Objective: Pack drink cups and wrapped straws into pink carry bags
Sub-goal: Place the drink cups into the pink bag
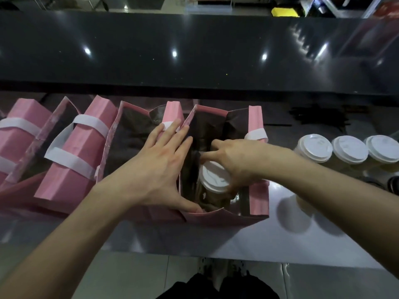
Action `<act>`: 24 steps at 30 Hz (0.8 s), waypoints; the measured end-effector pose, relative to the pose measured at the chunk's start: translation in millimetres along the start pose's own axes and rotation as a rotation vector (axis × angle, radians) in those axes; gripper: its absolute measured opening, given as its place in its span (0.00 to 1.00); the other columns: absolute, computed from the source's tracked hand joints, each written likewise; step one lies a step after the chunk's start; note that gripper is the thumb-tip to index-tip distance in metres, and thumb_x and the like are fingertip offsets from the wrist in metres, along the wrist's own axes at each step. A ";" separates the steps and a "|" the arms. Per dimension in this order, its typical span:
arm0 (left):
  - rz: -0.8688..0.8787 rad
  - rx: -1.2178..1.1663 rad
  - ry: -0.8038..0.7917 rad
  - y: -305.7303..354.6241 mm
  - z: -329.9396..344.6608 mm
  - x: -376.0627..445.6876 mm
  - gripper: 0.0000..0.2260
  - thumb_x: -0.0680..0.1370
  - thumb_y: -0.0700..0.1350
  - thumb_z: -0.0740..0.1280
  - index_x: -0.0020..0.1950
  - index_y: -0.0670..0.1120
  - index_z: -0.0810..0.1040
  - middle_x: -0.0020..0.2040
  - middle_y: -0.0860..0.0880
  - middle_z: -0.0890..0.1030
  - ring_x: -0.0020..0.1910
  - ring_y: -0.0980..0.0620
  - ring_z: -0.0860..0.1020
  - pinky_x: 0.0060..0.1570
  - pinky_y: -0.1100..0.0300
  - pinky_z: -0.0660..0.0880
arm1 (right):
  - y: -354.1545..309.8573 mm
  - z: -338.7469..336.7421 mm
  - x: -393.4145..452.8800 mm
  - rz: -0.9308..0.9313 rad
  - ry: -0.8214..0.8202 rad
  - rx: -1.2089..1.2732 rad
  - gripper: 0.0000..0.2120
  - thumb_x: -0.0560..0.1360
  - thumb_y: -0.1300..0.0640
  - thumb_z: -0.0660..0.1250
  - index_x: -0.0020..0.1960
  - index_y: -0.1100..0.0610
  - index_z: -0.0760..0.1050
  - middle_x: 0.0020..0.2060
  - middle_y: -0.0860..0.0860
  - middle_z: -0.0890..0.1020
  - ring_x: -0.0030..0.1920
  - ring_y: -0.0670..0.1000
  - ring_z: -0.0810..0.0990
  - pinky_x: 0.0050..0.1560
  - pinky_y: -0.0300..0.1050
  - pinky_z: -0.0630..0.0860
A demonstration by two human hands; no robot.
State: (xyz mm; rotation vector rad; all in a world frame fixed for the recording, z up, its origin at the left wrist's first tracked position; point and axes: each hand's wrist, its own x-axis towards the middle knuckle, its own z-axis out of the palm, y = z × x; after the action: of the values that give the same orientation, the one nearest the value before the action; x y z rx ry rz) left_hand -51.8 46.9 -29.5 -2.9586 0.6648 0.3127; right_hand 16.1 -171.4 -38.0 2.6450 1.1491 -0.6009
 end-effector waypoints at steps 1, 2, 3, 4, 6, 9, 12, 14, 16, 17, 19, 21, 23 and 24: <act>0.003 0.003 0.003 0.1 0.2 -0.4 0.73 0.59 0.92 0.50 0.89 0.42 0.46 0.89 0.43 0.39 0.86 0.46 0.30 0.85 0.43 0.35 | -2.3 3.4 1.6 -0.003 0.007 -0.031 0.46 0.68 0.36 0.82 0.79 0.41 0.63 0.64 0.50 0.72 0.59 0.54 0.79 0.55 0.53 0.82; 0.006 0.006 0.006 0.4 0.7 -0.8 0.73 0.59 0.92 0.50 0.89 0.42 0.46 0.89 0.43 0.40 0.86 0.46 0.29 0.85 0.43 0.35 | -4.7 7.1 3.3 -0.006 0.010 -0.057 0.47 0.67 0.35 0.82 0.79 0.42 0.64 0.65 0.50 0.73 0.60 0.55 0.79 0.55 0.53 0.82; 0.010 0.009 0.009 0.8 1.2 -1.0 0.73 0.59 0.92 0.50 0.89 0.42 0.46 0.89 0.43 0.40 0.86 0.46 0.29 0.85 0.43 0.35 | -7.3 10.5 5.5 -0.012 0.010 -0.078 0.48 0.66 0.35 0.82 0.79 0.43 0.64 0.65 0.51 0.73 0.60 0.55 0.79 0.54 0.53 0.82; 0.015 0.012 0.011 1.3 1.7 -1.4 0.73 0.59 0.92 0.51 0.90 0.42 0.46 0.89 0.42 0.39 0.86 0.45 0.29 0.85 0.43 0.35 | -9.8 13.7 7.9 -0.019 0.010 -0.092 0.49 0.65 0.34 0.83 0.79 0.43 0.64 0.65 0.51 0.73 0.60 0.55 0.79 0.53 0.53 0.81; 0.027 0.015 0.021 2.3 2.2 -1.6 0.72 0.60 0.91 0.52 0.90 0.43 0.46 0.89 0.42 0.40 0.86 0.45 0.29 0.85 0.42 0.35 | -12.6 17.8 12.4 -0.032 0.014 -0.101 0.53 0.63 0.34 0.84 0.81 0.44 0.63 0.65 0.51 0.73 0.59 0.56 0.80 0.51 0.53 0.80; 0.034 0.015 0.028 2.0 2.4 -1.5 0.71 0.61 0.91 0.52 0.90 0.44 0.46 0.89 0.42 0.40 0.86 0.45 0.29 0.85 0.42 0.36 | -12.2 20.4 13.2 -0.044 0.033 -0.113 0.53 0.64 0.35 0.84 0.81 0.45 0.63 0.64 0.51 0.75 0.59 0.56 0.81 0.49 0.52 0.80; 0.039 0.020 0.036 1.0 3.2 -0.5 0.70 0.62 0.90 0.53 0.90 0.44 0.47 0.89 0.41 0.41 0.86 0.45 0.29 0.85 0.42 0.37 | -15.0 27.3 10.0 -0.071 0.070 -0.155 0.49 0.67 0.38 0.83 0.81 0.46 0.64 0.65 0.53 0.75 0.60 0.55 0.79 0.53 0.53 0.80; 0.040 0.021 0.047 1.0 3.8 0.5 0.70 0.62 0.90 0.53 0.90 0.43 0.49 0.89 0.41 0.42 0.86 0.44 0.30 0.86 0.41 0.38 | -19.0 31.8 9.2 -0.088 0.066 -0.169 0.50 0.68 0.38 0.83 0.82 0.47 0.63 0.66 0.53 0.74 0.61 0.55 0.77 0.55 0.52 0.80; 0.042 0.012 0.056 1.6 4.6 1.6 0.69 0.62 0.90 0.52 0.90 0.43 0.50 0.89 0.41 0.43 0.87 0.44 0.31 0.86 0.40 0.39 | -21.7 33.9 10.3 -0.104 0.068 -0.175 0.51 0.67 0.37 0.83 0.82 0.47 0.63 0.66 0.53 0.74 0.62 0.55 0.76 0.56 0.53 0.80; 0.044 0.009 0.058 2.1 4.9 1.9 0.69 0.62 0.90 0.52 0.90 0.43 0.51 0.89 0.41 0.43 0.86 0.44 0.31 0.86 0.40 0.39 | -22.7 34.9 11.1 -0.107 0.073 -0.180 0.50 0.67 0.37 0.83 0.82 0.47 0.63 0.67 0.53 0.74 0.62 0.55 0.76 0.56 0.53 0.80; 0.043 0.011 0.059 2.9 4.9 3.0 0.69 0.62 0.90 0.52 0.90 0.43 0.51 0.89 0.40 0.43 0.86 0.44 0.30 0.86 0.40 0.38 | -23.5 36.1 11.1 -0.112 0.084 -0.196 0.49 0.69 0.38 0.82 0.82 0.48 0.63 0.67 0.54 0.74 0.63 0.55 0.76 0.57 0.53 0.80; 0.034 0.012 0.052 2.9 4.2 3.8 0.69 0.62 0.90 0.51 0.90 0.44 0.51 0.89 0.41 0.43 0.86 0.44 0.30 0.86 0.40 0.38 | -23.5 35.5 8.9 -0.113 0.078 -0.209 0.49 0.69 0.37 0.82 0.83 0.48 0.62 0.68 0.54 0.74 0.64 0.55 0.76 0.58 0.52 0.79; 0.029 0.000 0.048 3.4 2.1 3.7 0.68 0.62 0.90 0.50 0.90 0.45 0.50 0.90 0.43 0.42 0.86 0.45 0.30 0.85 0.41 0.38 | -21.8 30.0 4.0 -0.104 0.051 -0.203 0.49 0.70 0.38 0.81 0.83 0.48 0.62 0.69 0.54 0.74 0.64 0.55 0.76 0.59 0.52 0.78; 0.030 -0.013 0.050 3.8 0.0 3.7 0.67 0.63 0.90 0.49 0.90 0.46 0.50 0.90 0.44 0.43 0.86 0.46 0.30 0.85 0.41 0.38 | -20.2 24.0 0.2 -0.088 0.040 -0.176 0.47 0.70 0.38 0.81 0.83 0.48 0.63 0.69 0.53 0.75 0.64 0.55 0.77 0.59 0.52 0.78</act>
State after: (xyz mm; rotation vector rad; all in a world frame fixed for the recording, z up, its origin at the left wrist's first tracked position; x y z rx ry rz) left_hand -50.2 42.0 -30.5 -2.9807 0.7164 0.2476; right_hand -5.5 -165.5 -60.0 2.4803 1.2731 -0.4411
